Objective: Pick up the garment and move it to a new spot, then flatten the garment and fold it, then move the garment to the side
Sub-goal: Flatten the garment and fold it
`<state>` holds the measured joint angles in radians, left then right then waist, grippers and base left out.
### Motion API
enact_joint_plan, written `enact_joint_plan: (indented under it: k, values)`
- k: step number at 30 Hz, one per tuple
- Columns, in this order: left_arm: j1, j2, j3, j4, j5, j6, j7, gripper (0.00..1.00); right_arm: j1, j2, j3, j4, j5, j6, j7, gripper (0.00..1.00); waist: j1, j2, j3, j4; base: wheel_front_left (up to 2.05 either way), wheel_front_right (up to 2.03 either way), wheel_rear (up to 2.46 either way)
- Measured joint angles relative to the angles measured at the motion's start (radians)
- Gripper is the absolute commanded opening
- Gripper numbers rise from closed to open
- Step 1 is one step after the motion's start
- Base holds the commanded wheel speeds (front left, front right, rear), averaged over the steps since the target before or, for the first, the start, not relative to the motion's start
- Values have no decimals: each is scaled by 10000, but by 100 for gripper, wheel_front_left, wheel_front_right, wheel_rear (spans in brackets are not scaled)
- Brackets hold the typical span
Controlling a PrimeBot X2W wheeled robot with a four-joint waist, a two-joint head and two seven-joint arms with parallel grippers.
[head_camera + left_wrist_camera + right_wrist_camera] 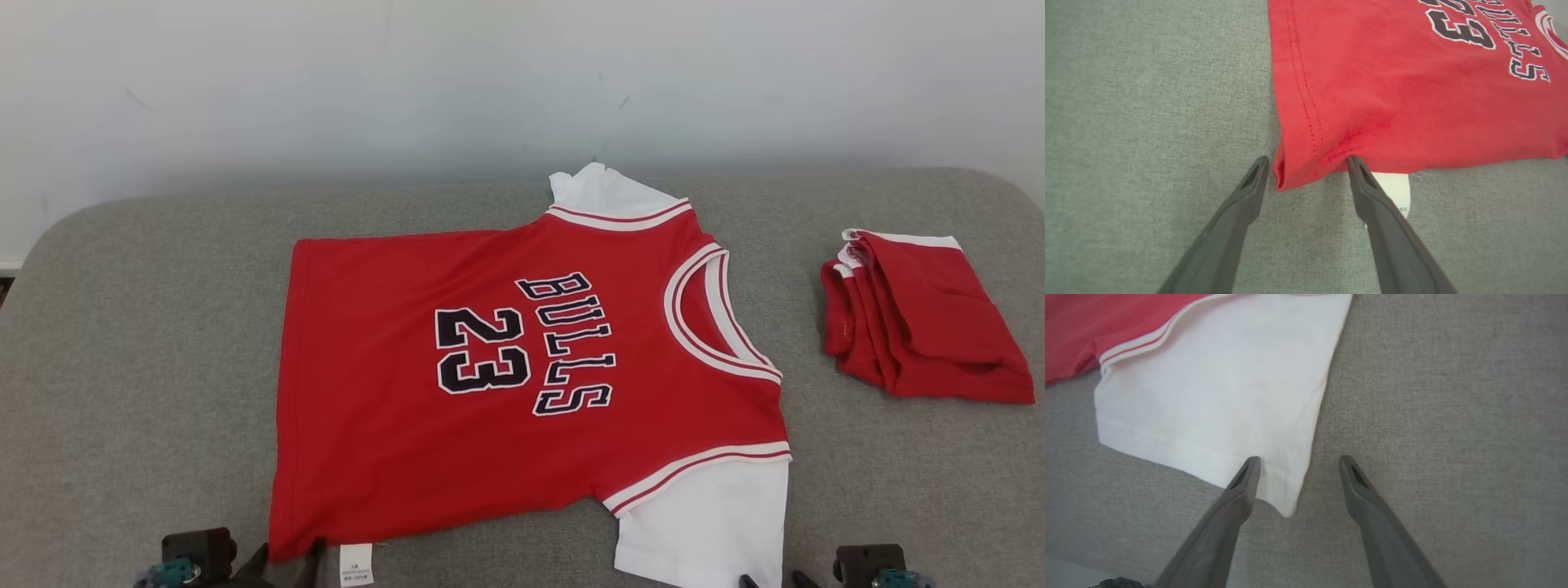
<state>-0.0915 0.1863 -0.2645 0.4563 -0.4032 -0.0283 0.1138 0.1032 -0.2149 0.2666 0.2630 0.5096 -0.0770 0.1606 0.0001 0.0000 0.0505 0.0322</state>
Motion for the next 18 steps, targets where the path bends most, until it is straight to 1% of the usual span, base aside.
enact_joint_plan:
  k: [3,4,5,6,7,10,12,13,18]
  values:
    - [-203,-92,23,314,-140,-190,0,100,-157,94,36,196,10,36,65,100,0,0,32,11,0,0,0]
    - [-291,-142,8,445,-178,-253,2,92,-201,119,61,265,12,67,69,79,0,0,42,16,0,0,0]
    - [-390,-211,17,596,-211,-255,35,43,-274,144,98,328,25,71,81,57,0,0,52,21,0,0,0]
    - [-466,-274,35,744,-334,-263,102,17,-333,165,117,372,54,88,82,32,-1,0,60,27,0,0,0]
    - [-521,-280,10,861,-393,-305,102,0,-367,184,146,403,125,157,82,0,0,0,67,32,0,0,0]
    - [-615,-278,52,1108,-485,-351,98,0,-511,326,232,550,257,313,157,0,0,0,79,37,0,0,0]
    - [-622,-297,48,1156,-485,-357,84,0,-526,414,215,585,278,330,151,0,0,-1,83,40,0,0,0]
    - [-633,-286,35,1183,-476,-431,56,0,-532,410,205,600,288,336,151,0,-1,-1,83,43,0,0,0]
    - [-621,-238,58,1306,-464,-439,-105,0,-534,389,-67,644,525,466,-6,0,0,0,28,66,0,0,0]
